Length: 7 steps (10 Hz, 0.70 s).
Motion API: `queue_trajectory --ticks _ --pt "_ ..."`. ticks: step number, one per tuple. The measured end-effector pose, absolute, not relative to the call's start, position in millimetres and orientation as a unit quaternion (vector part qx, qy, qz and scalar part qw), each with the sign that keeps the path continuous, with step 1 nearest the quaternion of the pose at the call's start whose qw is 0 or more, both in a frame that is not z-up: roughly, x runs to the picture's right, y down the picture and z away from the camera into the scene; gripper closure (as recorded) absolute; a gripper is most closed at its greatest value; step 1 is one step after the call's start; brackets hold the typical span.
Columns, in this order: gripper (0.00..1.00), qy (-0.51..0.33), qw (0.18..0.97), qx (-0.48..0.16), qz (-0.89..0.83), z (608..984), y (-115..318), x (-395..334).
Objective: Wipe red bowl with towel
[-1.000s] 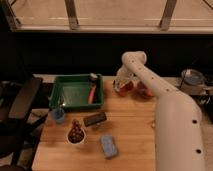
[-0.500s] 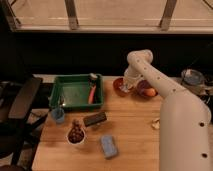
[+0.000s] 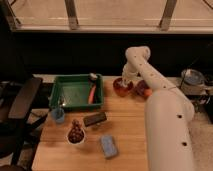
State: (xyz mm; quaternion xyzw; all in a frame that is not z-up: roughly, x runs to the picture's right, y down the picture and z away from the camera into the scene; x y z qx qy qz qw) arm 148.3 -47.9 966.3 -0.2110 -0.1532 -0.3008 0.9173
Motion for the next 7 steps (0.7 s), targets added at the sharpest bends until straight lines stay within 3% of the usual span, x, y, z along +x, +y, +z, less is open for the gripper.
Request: queue_trajectory --ticks 7 --pt "1.00 -0.207 0.908 -0.217 -0.292 928.5 -6.4 135.7"
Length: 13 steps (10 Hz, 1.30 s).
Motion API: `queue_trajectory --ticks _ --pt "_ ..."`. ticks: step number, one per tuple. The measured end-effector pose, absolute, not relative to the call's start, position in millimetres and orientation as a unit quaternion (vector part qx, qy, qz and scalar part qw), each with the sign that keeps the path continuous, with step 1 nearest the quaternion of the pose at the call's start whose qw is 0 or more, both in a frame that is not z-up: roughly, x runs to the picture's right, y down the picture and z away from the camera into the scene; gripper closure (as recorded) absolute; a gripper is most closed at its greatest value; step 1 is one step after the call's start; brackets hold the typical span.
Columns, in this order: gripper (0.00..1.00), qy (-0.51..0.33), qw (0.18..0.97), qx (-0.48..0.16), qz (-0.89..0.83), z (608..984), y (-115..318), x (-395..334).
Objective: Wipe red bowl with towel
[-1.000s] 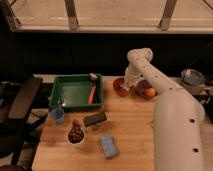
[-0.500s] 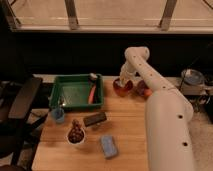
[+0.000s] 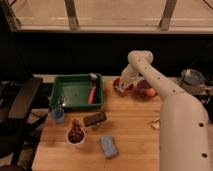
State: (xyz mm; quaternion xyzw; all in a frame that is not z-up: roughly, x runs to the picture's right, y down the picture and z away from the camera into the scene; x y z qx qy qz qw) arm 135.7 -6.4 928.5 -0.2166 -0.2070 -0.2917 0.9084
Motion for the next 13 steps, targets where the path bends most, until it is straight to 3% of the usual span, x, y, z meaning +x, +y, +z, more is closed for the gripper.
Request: queue_trajectory --ticks 5,9,13 --pt "1.00 -0.158 0.918 -0.232 -0.279 931.1 -14.5 180.5" --pt "1.00 -0.174 0.914 -0.217 -0.294 963.1 -39.6 150.8" --pt "1.00 -0.217 0.909 -0.196 -0.299 967.0 -36.8 114.3"
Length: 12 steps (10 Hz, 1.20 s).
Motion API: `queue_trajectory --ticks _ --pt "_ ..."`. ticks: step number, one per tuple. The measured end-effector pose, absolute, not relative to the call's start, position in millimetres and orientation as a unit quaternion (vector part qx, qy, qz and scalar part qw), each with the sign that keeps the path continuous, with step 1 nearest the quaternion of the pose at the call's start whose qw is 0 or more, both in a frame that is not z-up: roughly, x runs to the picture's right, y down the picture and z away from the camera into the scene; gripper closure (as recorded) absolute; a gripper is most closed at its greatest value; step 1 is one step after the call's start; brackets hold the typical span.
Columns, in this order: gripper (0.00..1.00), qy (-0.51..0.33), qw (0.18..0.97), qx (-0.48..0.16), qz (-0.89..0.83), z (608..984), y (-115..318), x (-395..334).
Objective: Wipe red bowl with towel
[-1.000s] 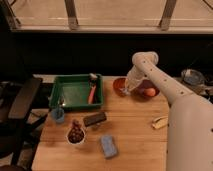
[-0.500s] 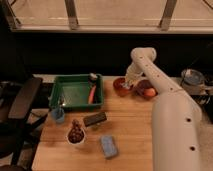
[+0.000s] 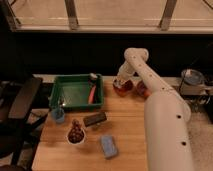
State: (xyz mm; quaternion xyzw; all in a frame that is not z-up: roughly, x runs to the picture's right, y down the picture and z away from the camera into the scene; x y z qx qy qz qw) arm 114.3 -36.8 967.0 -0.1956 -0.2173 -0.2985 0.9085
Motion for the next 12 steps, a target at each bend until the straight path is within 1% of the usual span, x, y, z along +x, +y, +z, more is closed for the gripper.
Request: queue_trajectory --ticks 3,6,9,12 --pt "1.00 -0.233 0.902 -0.201 -0.302 946.2 -14.9 111.0" --pt "1.00 -0.209 0.905 -0.222 -0.298 933.1 -1.4 135.9" --pt "1.00 -0.177 0.908 -0.234 -0.298 943.6 -8.2 154.8" --pt "1.00 -0.182 0.910 -0.215 -0.303 959.1 -29.2 145.2"
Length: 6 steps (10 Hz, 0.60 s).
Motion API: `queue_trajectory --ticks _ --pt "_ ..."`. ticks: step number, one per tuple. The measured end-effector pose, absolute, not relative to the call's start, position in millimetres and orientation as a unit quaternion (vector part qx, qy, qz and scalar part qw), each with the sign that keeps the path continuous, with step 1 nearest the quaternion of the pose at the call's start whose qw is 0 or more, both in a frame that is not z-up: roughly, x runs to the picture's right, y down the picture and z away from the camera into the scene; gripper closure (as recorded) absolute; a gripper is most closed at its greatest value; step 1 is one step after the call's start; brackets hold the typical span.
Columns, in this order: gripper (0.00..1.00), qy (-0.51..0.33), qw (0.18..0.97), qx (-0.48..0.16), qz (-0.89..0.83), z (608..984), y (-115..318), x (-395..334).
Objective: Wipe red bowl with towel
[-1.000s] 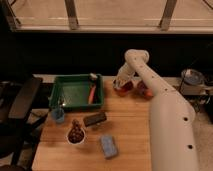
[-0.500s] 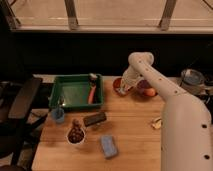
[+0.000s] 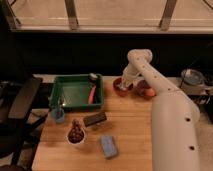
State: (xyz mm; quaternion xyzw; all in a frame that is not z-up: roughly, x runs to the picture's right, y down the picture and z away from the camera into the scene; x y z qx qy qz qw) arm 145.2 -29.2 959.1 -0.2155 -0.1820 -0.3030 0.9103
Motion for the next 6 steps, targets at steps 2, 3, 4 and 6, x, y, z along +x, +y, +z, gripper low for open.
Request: queue_trajectory --ticks 2,3,4,6 --pt "1.00 -0.219 0.902 -0.193 -0.317 957.0 -29.2 105.7" --pt "1.00 -0.228 0.900 -0.191 -0.319 950.2 -21.9 102.3" --pt "1.00 -0.234 0.899 -0.190 -0.317 939.4 -11.3 101.5" --pt "1.00 -0.230 0.901 -0.198 -0.309 923.6 4.7 110.5"
